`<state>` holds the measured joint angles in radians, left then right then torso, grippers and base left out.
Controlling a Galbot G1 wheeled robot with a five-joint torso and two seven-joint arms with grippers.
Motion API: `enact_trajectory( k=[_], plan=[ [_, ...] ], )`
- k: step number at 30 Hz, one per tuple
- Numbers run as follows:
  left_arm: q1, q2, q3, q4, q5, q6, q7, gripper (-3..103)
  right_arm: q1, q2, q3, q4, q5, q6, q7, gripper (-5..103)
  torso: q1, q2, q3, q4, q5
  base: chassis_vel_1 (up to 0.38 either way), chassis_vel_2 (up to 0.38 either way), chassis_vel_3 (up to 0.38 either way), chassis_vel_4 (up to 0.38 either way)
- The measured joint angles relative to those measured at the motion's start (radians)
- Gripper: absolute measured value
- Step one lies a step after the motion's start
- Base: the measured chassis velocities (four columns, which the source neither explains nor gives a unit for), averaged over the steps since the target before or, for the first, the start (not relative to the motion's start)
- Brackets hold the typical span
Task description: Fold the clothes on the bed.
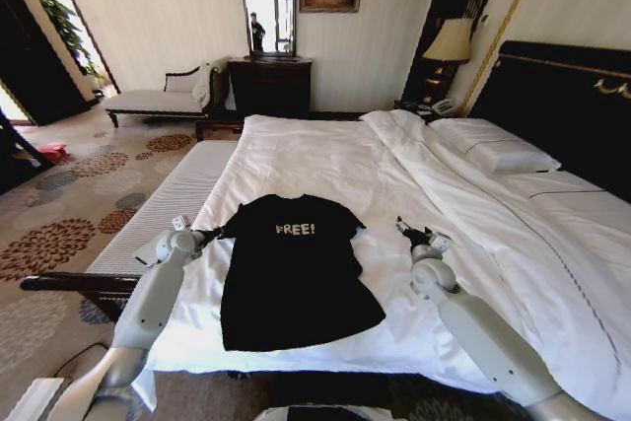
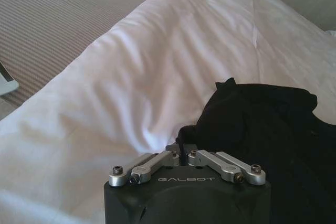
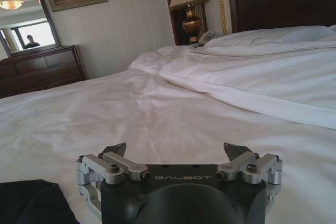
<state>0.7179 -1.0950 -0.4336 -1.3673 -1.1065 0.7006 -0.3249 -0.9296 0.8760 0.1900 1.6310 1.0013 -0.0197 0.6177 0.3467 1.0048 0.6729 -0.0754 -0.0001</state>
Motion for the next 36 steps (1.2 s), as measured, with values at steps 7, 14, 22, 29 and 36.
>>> enact_trajectory(
  k=[7,14,22,29,36],
  plan=[
    [0.056,0.014,-0.043,-0.121,-0.005,0.007,-0.039,2,-0.009,-0.004,0.016,0.002,-0.001,0.0,-0.002,100,0.0,0.0,0.0,0.0003,0.0001,0.0,0.0,0.0,0.0],
    [0.095,0.033,-0.055,-0.18,-0.002,0.011,-0.066,2,-0.033,-0.001,0.045,0.01,-0.01,0.0,-0.002,100,0.0,0.0,0.0,0.0,0.0001,0.0,0.0,0.0,0.0],
    [0.143,0.029,-0.077,-0.213,0.035,0.005,-0.084,2,-0.032,0.007,0.035,0.011,-0.015,0.001,0.0,100,0.0,0.0,0.0,0.0001,-0.0001,0.0,0.0,0.0,0.0],
    [0.189,0.042,-0.106,-0.226,0.071,-0.006,-0.083,0,-0.045,0.004,0.046,0.016,-0.017,0.001,0.002,100,0.0,0.0,0.0,0.0001,0.0,0.0,0.0,0.0,0.0],
    [0.225,0.047,-0.136,-0.252,0.006,0.004,-0.083,27,-0.05,0.004,0.049,0.025,-0.018,0.002,0.006,100,0.0,0.0,0.0,0.0003,0.0,0.0,0.0,0.0,0.0]
  ],
)
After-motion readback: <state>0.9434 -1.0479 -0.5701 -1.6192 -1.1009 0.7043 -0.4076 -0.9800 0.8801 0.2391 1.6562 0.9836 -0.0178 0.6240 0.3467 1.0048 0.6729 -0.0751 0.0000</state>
